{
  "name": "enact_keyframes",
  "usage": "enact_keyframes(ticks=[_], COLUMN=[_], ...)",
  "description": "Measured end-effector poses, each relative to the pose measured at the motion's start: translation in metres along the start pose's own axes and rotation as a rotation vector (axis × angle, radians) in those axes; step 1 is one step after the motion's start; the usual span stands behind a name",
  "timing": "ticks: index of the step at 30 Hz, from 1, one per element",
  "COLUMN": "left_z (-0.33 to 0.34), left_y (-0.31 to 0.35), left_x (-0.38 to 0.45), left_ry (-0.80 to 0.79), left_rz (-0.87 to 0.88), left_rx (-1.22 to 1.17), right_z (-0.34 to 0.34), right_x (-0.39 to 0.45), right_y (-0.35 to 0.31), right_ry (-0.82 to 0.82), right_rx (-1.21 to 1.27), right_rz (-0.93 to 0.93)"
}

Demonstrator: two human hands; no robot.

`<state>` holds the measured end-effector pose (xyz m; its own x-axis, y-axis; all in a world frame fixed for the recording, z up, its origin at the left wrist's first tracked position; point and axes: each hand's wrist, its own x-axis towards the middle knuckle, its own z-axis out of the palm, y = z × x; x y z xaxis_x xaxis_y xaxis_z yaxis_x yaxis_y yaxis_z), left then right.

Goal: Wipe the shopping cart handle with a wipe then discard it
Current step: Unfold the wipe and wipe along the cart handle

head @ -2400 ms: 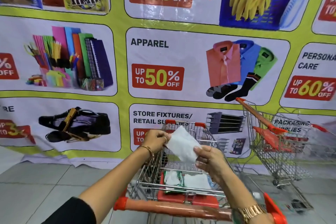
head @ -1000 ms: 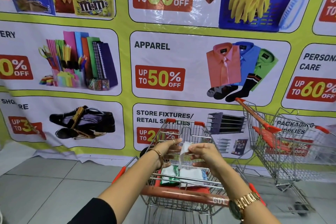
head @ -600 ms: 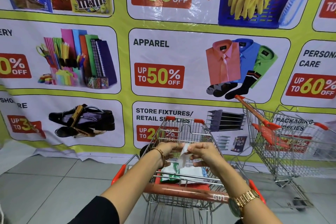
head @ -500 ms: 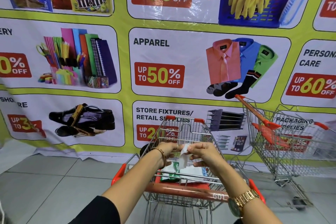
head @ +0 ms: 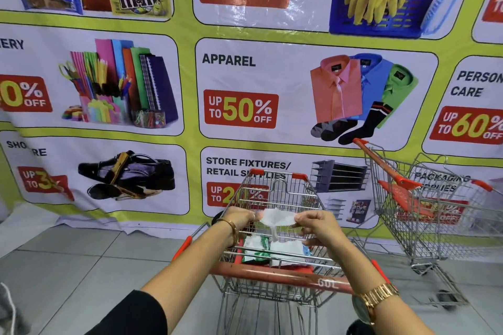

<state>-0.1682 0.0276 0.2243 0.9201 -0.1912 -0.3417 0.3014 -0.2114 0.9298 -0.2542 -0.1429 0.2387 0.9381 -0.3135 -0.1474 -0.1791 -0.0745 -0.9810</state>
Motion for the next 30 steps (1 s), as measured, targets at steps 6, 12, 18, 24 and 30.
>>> enact_keyframes(ticks=[6, 12, 18, 24, 30], left_z=[-0.019, -0.031, -0.032, -0.012, 0.010], left_y=[-0.008, -0.027, -0.040, -0.057, -0.061], left_x=[-0.016, -0.026, -0.045, -0.045, -0.040], left_ry=[-0.027, -0.032, -0.055, 0.169, 0.359], left_rz=[0.105, 0.155, 0.086, 0.147, 0.233], left_rx=[0.021, 0.047, 0.288, 0.630, 0.848], right_z=[-0.022, -0.038, -0.051, -0.040, -0.017], right_x=[-0.014, -0.031, -0.044, -0.043, -0.034], right_y=[0.007, 0.018, 0.029, 0.046, 0.061], right_ry=[0.128, 0.141, 0.012, 0.055, 0.418], right_rx=[-0.077, -0.108, -0.334, -0.609, -0.922], right_rz=[-0.022, -0.014, 0.013, 0.078, 0.085])
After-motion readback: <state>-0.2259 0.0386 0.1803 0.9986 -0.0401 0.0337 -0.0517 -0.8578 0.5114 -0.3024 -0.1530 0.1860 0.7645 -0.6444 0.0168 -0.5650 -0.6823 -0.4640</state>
